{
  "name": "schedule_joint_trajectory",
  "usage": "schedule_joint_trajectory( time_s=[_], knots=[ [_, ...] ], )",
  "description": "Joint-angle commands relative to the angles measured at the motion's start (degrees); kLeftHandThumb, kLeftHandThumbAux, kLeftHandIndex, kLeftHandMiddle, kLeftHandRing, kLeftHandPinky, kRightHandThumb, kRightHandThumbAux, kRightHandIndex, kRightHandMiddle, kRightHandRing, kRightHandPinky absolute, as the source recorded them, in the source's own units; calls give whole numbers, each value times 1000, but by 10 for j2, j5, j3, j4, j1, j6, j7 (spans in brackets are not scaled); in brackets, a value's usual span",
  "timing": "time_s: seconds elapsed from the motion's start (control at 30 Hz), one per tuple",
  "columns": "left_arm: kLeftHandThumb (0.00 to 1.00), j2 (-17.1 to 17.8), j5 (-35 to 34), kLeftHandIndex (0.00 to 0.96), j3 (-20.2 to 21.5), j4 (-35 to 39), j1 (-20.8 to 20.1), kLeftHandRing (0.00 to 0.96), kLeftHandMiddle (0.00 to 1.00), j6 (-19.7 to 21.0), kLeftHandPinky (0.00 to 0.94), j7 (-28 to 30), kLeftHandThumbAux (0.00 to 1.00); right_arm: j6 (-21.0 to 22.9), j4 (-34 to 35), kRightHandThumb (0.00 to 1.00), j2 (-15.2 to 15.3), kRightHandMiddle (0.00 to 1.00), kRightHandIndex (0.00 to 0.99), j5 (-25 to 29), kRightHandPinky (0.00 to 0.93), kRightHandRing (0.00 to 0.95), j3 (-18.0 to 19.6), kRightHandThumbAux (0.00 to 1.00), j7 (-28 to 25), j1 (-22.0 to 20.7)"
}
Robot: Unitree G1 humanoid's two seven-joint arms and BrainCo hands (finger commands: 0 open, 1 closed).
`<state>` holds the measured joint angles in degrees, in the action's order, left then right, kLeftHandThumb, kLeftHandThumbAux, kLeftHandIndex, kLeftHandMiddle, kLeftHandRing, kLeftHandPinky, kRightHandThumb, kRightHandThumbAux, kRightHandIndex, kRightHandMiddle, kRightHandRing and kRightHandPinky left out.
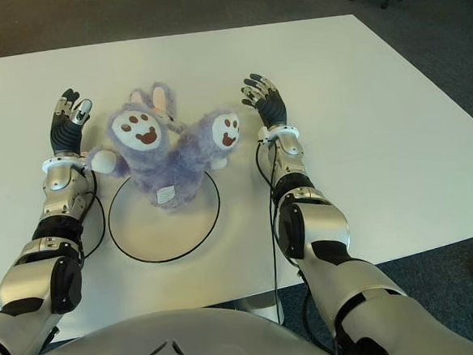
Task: Put the doll into the plate.
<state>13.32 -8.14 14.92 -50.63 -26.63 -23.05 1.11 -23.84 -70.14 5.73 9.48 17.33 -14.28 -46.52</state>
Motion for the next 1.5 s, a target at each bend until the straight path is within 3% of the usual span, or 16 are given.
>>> schedule_joint_trajectory(
  time_s=[0.03, 0.73, 1.5],
  knots=[
    [1, -28, 7, 0, -7, -44, 40, 67, 76, 33, 62, -11, 518, 27, -24, 505, -8, 228, 187, 3, 300, 244, 2, 753, 3, 28],
    [26, -26, 16, 0, -11, -48, 33, 77, 69, 60, 78, -36, 518, 28, -24, 487, -5, 212, 195, -1, 292, 230, -1, 765, 3, 26],
    [27, -27, 14, 0, -8, -51, 34, 87, 73, 57, 100, -30, 513, 27, -23, 481, -4, 218, 196, 1, 298, 239, -1, 777, 3, 26]
  ],
)
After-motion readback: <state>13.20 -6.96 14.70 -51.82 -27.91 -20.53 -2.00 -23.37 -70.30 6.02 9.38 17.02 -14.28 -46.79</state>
